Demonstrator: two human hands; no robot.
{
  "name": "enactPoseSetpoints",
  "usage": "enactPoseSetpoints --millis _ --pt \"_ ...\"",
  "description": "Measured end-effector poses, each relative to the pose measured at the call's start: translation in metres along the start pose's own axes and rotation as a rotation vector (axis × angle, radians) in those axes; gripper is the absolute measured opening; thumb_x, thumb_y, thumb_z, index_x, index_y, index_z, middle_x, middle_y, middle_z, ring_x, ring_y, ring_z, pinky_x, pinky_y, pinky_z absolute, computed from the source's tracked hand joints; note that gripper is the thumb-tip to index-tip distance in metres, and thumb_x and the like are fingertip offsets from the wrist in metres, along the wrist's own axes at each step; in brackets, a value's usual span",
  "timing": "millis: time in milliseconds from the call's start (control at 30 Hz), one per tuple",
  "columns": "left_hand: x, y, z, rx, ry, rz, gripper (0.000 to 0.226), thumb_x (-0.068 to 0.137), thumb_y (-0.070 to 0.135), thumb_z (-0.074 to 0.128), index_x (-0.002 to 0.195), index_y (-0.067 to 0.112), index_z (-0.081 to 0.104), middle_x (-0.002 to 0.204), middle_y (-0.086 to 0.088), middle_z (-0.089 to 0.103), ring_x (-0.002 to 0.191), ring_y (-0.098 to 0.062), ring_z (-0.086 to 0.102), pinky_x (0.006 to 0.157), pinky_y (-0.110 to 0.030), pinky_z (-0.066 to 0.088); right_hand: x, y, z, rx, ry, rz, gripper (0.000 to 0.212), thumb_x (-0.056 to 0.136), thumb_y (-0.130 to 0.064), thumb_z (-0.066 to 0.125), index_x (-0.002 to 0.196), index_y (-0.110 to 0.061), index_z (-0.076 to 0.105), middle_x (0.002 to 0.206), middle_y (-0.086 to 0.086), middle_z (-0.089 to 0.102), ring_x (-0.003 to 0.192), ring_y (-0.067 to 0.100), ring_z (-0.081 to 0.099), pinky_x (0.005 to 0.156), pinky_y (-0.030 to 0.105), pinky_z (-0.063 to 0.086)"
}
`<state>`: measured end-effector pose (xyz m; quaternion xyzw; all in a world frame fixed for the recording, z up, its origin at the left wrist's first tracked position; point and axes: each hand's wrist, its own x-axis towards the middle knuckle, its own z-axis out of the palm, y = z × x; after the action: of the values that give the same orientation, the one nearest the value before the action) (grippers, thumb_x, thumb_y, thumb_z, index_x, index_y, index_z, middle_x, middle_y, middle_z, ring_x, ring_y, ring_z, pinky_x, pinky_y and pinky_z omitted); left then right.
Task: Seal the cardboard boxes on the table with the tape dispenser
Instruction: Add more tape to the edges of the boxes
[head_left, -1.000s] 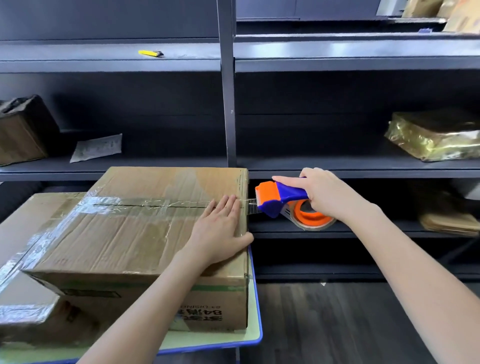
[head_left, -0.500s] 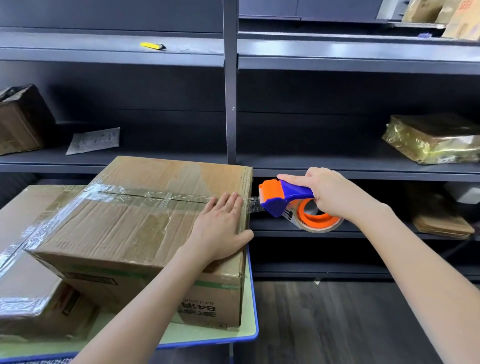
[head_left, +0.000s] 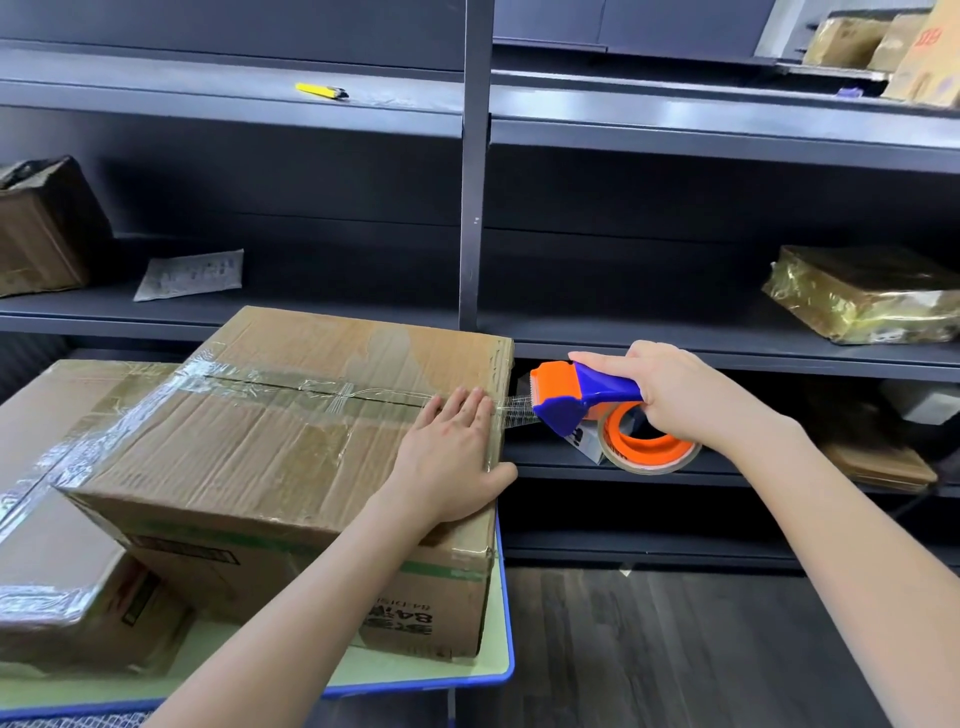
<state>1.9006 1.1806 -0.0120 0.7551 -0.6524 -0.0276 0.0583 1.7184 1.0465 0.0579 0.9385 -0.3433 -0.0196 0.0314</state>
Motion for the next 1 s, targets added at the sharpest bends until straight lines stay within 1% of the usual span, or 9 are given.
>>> enactPoseSetpoints --millis 133,200,267,367,500,700,833,933,1000 --pt "-0.002 0.001 0.0 -0.015 0.013 -0.002 0.076 0.092 0.048 0.036 0.151 0.01 0.008 0.159 -0.004 0.004 0.146 -0.015 -0.001 0.119 -0.034 -0.001 0.001 0.003 0.001 0.011 0.007 -0.014 0.08 0.088 -0.012 0.058 0.145 -0.044 0.012 0.102 0.0 0.044 0.092 0.015 0.044 0.075 0.025 0.037" --pt "-0.002 0.001 -0.001 -0.027 0.015 -0.005 0.076 0.091 0.047 0.037 0.151 0.01 0.009 0.159 -0.004 0.005 0.146 -0.015 -0.001 0.119 -0.034 0.0 0.001 0.006 0.002 0.027 0.018 -0.023 0.079 0.087 -0.012 0.057 0.145 -0.045 0.014 0.096 -0.001 0.041 0.088 0.015 0.043 0.073 0.025 0.033" --pt "-0.002 0.001 -0.001 -0.038 0.015 -0.009 0.076 0.091 0.046 0.038 0.151 0.01 0.009 0.159 -0.004 0.005 0.146 -0.015 0.0 0.119 -0.035 0.0 0.001 0.007 0.003 0.029 0.02 -0.027 0.08 0.087 -0.011 0.057 0.144 -0.045 0.014 0.094 -0.001 0.041 0.087 0.016 0.043 0.072 0.025 0.033" --pt "-0.001 0.002 -0.001 -0.047 0.018 -0.008 0.076 0.09 0.046 0.039 0.151 0.01 0.01 0.159 -0.003 0.006 0.146 -0.015 0.0 0.119 -0.034 0.0 0.002 0.01 0.005 0.026 0.023 -0.032 0.081 0.087 -0.01 0.057 0.145 -0.045 0.013 0.093 -0.002 0.04 0.087 0.016 0.044 0.073 0.026 0.037" --pt "0.0 0.002 0.0 -0.056 0.028 -0.009 0.075 0.091 0.046 0.04 0.151 0.01 0.013 0.159 -0.003 0.008 0.146 -0.015 0.002 0.119 -0.034 0.0 0.001 0.013 0.008 0.041 0.019 -0.023 0.082 0.086 -0.01 0.058 0.145 -0.044 0.012 0.095 -0.002 0.041 0.086 0.014 0.044 0.071 0.024 0.033" --pt "0.0 0.001 0.0 -0.057 0.023 -0.004 0.075 0.091 0.046 0.04 0.15 0.01 0.013 0.159 -0.002 0.008 0.146 -0.014 0.002 0.119 -0.034 0.001 -0.002 0.016 0.01 0.06 0.013 -0.03 0.083 0.085 -0.013 0.061 0.145 -0.043 0.013 0.1 -0.002 0.042 0.09 0.014 0.044 0.072 0.024 0.033" --pt "0.0 0.001 0.0 -0.062 0.033 -0.008 0.074 0.09 0.046 0.041 0.15 0.01 0.016 0.158 -0.002 0.01 0.146 -0.014 0.004 0.119 -0.033 0.002 -0.003 0.017 0.011 0.099 -0.001 -0.02 0.083 0.085 -0.01 0.059 0.145 -0.044 0.014 0.096 -0.002 0.041 0.086 0.015 0.043 0.071 0.024 0.033" --pt "0.001 0.0 0.001 -0.061 0.036 -0.008 0.076 0.088 0.049 0.038 0.15 0.01 0.017 0.158 -0.002 0.011 0.146 -0.014 0.004 0.119 -0.033 0.002 -0.004 0.018 0.013 0.136 -0.019 -0.009 0.084 0.084 -0.007 0.059 0.145 -0.044 0.015 0.095 -0.001 0.041 0.086 0.017 0.045 0.072 0.026 0.037" --pt "0.001 0.0 0.003 -0.06 0.037 -0.002 0.076 0.088 0.049 0.038 0.15 0.01 0.017 0.158 -0.001 0.011 0.146 -0.014 0.004 0.119 -0.033 0.002 -0.005 0.019 0.015 0.138 -0.031 0.003 0.085 0.083 -0.006 0.058 0.144 -0.045 0.014 0.093 -0.002 0.041 0.085 0.018 0.046 0.072 0.026 0.037"
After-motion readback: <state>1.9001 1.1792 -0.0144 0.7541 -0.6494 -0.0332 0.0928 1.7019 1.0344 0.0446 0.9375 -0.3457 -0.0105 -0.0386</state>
